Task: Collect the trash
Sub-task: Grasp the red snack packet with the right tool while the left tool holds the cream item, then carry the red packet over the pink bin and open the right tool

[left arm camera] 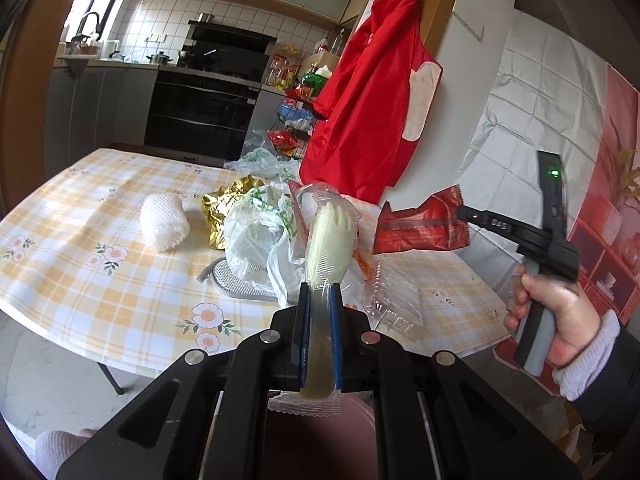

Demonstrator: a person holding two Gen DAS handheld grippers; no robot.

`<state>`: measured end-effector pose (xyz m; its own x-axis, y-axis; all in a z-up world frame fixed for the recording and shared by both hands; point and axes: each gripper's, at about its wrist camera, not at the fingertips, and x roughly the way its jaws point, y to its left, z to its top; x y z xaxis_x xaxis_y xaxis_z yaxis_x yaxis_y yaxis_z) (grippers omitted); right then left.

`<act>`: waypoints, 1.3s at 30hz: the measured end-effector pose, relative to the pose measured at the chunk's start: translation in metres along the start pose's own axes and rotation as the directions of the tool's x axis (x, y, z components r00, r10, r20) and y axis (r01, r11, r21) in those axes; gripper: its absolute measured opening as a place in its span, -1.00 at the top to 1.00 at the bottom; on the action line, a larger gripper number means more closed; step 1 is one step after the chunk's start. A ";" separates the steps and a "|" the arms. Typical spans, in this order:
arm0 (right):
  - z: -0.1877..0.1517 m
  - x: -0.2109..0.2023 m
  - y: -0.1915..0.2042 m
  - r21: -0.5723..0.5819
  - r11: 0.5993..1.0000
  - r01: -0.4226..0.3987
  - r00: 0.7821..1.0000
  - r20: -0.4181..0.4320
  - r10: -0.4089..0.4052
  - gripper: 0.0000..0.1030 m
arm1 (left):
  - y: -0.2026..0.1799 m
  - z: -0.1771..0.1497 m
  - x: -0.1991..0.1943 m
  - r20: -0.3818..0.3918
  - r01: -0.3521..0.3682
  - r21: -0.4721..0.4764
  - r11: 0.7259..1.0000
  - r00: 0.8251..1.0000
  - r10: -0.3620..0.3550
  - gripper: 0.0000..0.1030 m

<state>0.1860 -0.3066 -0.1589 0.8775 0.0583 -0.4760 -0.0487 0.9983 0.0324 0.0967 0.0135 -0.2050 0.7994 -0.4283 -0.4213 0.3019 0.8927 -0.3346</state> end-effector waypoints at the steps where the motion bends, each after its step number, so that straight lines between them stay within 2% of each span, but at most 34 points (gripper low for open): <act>1: -0.002 -0.009 0.003 -0.003 1.000 -0.010 1.000 0.007 0.011 0.88 | -0.002 0.000 -0.005 0.003 -0.003 0.001 1.000 1.000 0.003 0.82; 8: -0.031 -0.066 0.032 -0.036 0.995 -0.093 0.995 0.023 0.094 0.88 | -0.013 -0.012 -0.028 -0.015 -0.026 0.004 1.000 1.000 0.026 0.82; 15: -0.072 -0.104 0.052 -0.059 0.989 -0.133 0.991 -0.041 0.131 0.88 | -0.016 -0.028 -0.054 -0.026 -0.045 -0.030 0.999 0.999 0.044 0.82; 21: -0.101 -0.108 0.065 -0.087 0.980 -0.177 0.978 -0.129 0.165 0.88 | -0.021 -0.033 -0.061 -0.019 -0.058 -0.009 0.998 0.998 0.058 0.82; 28: -0.121 -0.092 0.079 -0.090 0.967 -0.240 0.953 -0.211 0.217 0.85 | -0.013 -0.041 -0.050 -0.058 -0.061 -0.037 0.997 0.997 0.058 0.82; 30: -0.124 -0.091 0.080 -0.090 0.966 -0.242 0.953 -0.210 0.219 0.66 | -0.012 -0.042 -0.049 -0.062 -0.061 -0.039 0.997 0.996 0.059 0.82; 37: -0.117 -0.095 0.073 -0.076 0.980 -0.185 0.973 -0.157 0.172 0.35 | -0.015 -0.043 -0.049 -0.067 -0.058 -0.030 0.998 0.996 0.056 0.82; 38: -0.117 -0.096 0.072 -0.073 0.983 -0.168 0.977 -0.145 0.157 0.22 | -0.016 -0.044 -0.048 -0.070 -0.057 -0.029 0.998 0.996 0.055 0.82; 39: -0.116 -0.097 0.070 -0.068 0.987 -0.147 0.982 -0.131 0.137 0.00 | -0.016 -0.044 -0.048 -0.071 -0.056 -0.029 0.998 0.996 0.054 0.82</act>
<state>0.0420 -0.2421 -0.2124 0.7926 0.1945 -0.5779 -0.2092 0.9770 0.0419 0.0306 0.0132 -0.2164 0.7756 -0.3884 -0.4976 0.2416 0.9109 -0.3344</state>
